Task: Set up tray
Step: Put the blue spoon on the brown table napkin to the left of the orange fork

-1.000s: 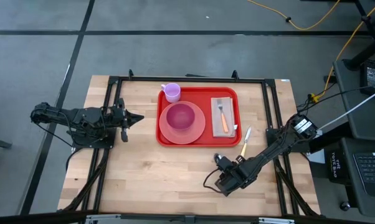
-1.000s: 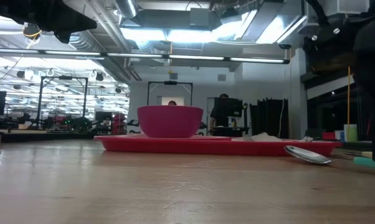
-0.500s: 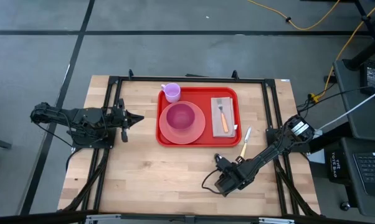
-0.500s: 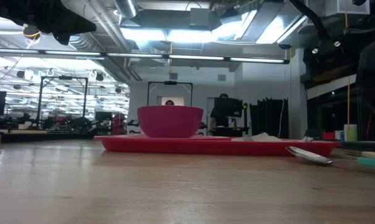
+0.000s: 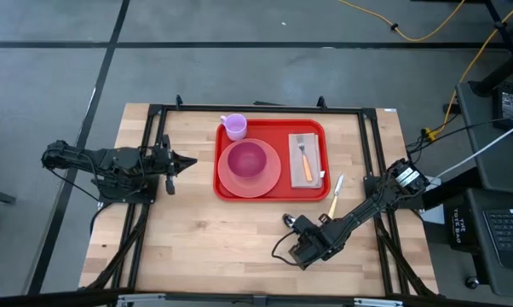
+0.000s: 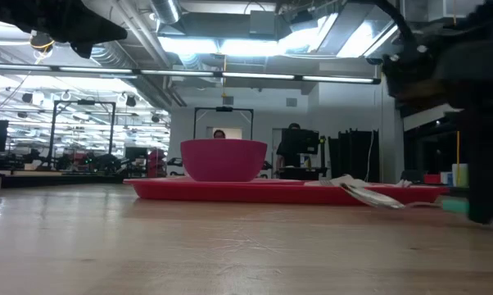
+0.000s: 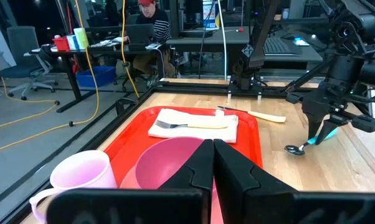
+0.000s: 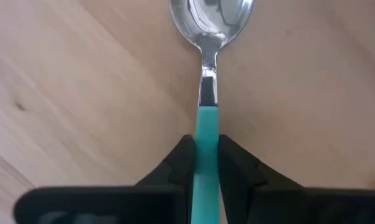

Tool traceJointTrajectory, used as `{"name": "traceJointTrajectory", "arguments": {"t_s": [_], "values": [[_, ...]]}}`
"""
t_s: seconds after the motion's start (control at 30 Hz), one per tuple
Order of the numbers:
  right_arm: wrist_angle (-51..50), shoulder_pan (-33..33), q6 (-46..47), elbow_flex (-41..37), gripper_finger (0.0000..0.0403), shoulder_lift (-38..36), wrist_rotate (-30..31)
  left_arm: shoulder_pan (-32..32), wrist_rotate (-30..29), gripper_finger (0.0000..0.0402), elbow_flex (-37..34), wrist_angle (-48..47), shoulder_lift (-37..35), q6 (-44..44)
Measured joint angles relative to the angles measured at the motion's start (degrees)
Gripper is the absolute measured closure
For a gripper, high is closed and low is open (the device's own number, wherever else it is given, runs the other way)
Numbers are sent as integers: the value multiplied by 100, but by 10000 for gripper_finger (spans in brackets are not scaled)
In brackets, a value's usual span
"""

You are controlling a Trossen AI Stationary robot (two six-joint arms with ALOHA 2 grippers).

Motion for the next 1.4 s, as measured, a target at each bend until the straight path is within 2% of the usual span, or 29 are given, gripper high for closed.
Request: {"name": "traceJointTrajectory", "arguments": {"t_s": [0.27, 0.53, 0.7, 0.83, 0.97, 1.23, 1.33, 1.4], "values": [[-5, -63, -110, 244, 352, -23, -65, -1, 0, 397, 1, -1, 0, 2], [4, -274, -1334, 356, 352, -309, -91, -2, 0, 399, 0, -2, 1, 2], [200, -379, -2342, 364, 352, -833, 544, -2, 2, 396, 0, -2, -1, 2], [452, -394, -2707, 74, 352, -1307, 1047, -1, 2, 394, 1, -2, 0, 2], [1463, -400, -2873, -594, 352, -1602, 1440, -1, 2, 394, 1, -2, -1, 2], [4528, -454, -3690, -2220, 352, -1661, 2323, -2, -2, 393, 1, -2, -1, 2], [5340, -569, -4143, -2537, 352, -1659, 2352, -1, 0, 393, 0, -2, 1, -5], [5538, -670, -4287, -2564, 352, -1663, 2210, 1, 0, 395, 2, -2, 1, -3]]}}
